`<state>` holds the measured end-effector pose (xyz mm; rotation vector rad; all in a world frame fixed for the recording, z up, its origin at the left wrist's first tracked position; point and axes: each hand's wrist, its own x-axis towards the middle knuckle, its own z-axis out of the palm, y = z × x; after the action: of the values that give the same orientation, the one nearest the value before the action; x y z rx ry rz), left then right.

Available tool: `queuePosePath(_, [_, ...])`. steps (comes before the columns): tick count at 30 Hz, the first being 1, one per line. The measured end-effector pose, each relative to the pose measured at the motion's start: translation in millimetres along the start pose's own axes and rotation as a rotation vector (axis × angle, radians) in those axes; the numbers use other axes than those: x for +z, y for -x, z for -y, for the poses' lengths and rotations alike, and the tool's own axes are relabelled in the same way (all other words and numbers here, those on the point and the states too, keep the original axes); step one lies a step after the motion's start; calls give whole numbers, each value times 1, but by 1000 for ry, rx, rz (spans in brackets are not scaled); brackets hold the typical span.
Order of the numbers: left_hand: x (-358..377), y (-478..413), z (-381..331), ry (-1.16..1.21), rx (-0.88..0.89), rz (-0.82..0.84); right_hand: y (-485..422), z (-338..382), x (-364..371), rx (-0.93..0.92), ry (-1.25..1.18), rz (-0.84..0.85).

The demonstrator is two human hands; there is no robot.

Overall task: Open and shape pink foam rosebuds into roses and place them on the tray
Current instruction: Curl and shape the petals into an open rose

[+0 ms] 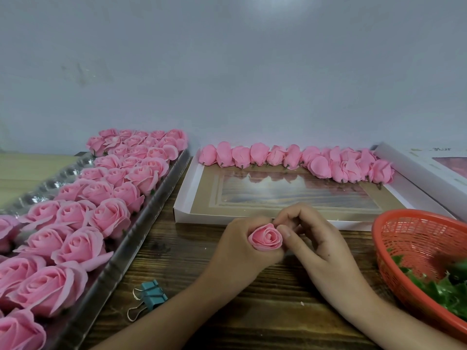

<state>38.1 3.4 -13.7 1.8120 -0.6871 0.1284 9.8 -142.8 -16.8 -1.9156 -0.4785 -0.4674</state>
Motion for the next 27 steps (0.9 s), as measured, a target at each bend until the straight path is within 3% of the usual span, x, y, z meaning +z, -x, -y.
queuePosePath(27, [1,2,-1,54,8,96,-1,2,-1,-16,14,-4])
